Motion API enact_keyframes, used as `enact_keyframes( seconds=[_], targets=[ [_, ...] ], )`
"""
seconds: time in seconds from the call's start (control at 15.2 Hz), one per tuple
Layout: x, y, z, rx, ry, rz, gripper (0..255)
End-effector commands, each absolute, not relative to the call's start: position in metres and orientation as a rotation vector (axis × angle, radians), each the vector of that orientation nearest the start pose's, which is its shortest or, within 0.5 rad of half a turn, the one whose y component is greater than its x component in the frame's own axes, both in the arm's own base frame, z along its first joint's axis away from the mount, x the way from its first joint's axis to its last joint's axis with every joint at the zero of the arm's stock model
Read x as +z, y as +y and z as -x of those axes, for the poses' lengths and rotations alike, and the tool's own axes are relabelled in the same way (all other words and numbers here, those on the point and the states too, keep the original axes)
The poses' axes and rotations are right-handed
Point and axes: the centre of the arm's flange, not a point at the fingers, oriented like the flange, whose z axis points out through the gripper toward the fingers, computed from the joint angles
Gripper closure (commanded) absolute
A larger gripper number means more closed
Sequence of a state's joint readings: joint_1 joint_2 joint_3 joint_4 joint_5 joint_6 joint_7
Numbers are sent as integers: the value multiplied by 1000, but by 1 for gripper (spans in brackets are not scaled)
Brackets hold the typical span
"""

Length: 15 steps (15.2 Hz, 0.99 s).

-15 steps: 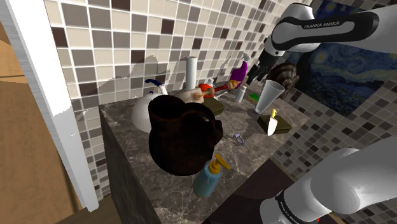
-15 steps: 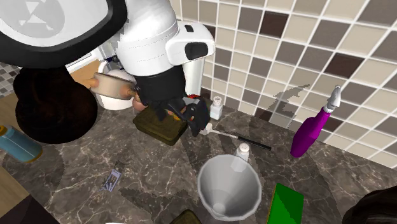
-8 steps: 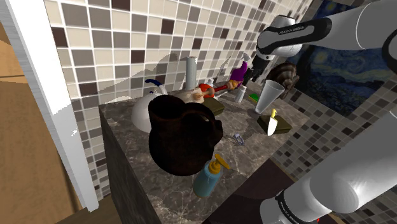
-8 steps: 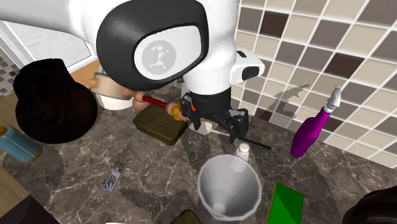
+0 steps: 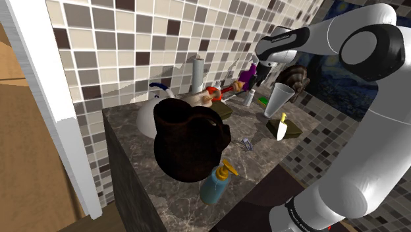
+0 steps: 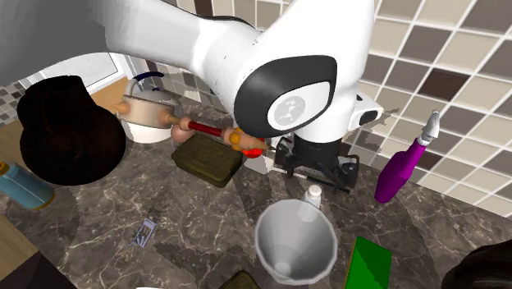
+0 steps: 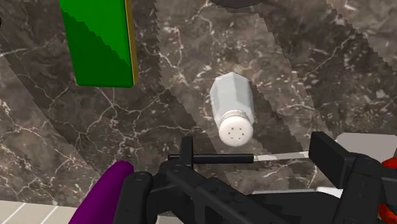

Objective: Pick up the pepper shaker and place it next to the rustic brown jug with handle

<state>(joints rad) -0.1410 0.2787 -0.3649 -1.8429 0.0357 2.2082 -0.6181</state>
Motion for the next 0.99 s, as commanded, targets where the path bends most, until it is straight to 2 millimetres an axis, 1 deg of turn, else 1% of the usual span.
enact_keyframes(
  seconds=[0.0,0.26,0.33,0.86,0.92],
  targets=[
    [384,-298,-564,-85,-184,3249,0],
    [363,-301,-565,-85,-184,3249,0],
    [355,-301,-565,-85,-184,3249,0],
    [355,-301,-565,-85,-184,3249,0],
    [355,-301,-565,-85,-184,3249,255]
  ],
)
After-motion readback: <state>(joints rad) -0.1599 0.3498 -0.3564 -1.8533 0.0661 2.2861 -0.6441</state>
